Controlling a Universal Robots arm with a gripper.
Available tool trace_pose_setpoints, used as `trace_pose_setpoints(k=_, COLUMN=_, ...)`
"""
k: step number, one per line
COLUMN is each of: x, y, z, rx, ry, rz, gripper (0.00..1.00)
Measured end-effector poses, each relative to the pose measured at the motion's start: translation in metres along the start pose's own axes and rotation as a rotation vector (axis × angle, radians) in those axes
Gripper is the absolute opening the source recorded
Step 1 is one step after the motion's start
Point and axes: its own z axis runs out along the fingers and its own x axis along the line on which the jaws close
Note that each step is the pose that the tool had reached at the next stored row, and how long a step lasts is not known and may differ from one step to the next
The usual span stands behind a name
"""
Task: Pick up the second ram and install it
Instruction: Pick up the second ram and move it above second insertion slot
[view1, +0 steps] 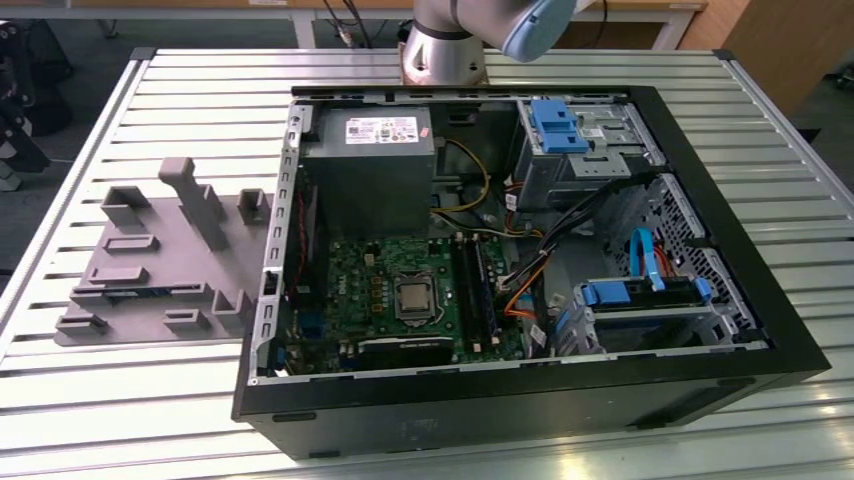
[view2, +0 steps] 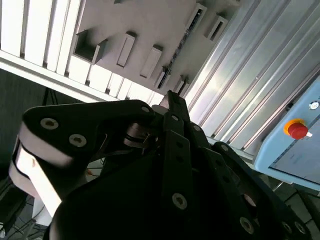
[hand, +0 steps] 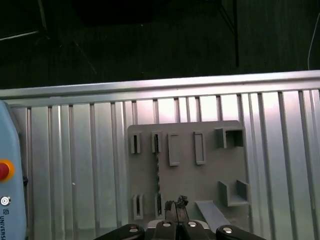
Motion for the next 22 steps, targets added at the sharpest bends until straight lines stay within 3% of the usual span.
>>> trace_pose_setpoints(k=9, x=0.0006, y=-0.0001, z=0.0013, rx=-0.0002, ry=0.0011, rz=-0.012, gripper=0.11)
trace_pose_setpoints(k=12, x=0.0007, y=-0.0002, z=0.0037, rx=0.0, ry=0.0015, rz=-0.009, gripper=0.29)
trace_pose_setpoints(k=14, x=0.0007, y=-0.0003, z=0.0073, rx=0.0005, ry=0.0012, rz=0.0, gripper=0.35)
trace_pose_setpoints(k=16, x=0.0008, y=-0.0004, z=0.011, rx=0.001, ry=0.0008, rz=0.01, gripper=0.35)
trace_pose_setpoints(k=17, x=0.0009, y=-0.0005, z=0.0127, rx=0.0011, ry=0.0007, rz=0.013, gripper=0.42)
trace_pose_setpoints(k=22, x=0.001, y=-0.0007, z=0.0163, rx=0.0009, ry=0.0008, rz=0.015, gripper=0.42)
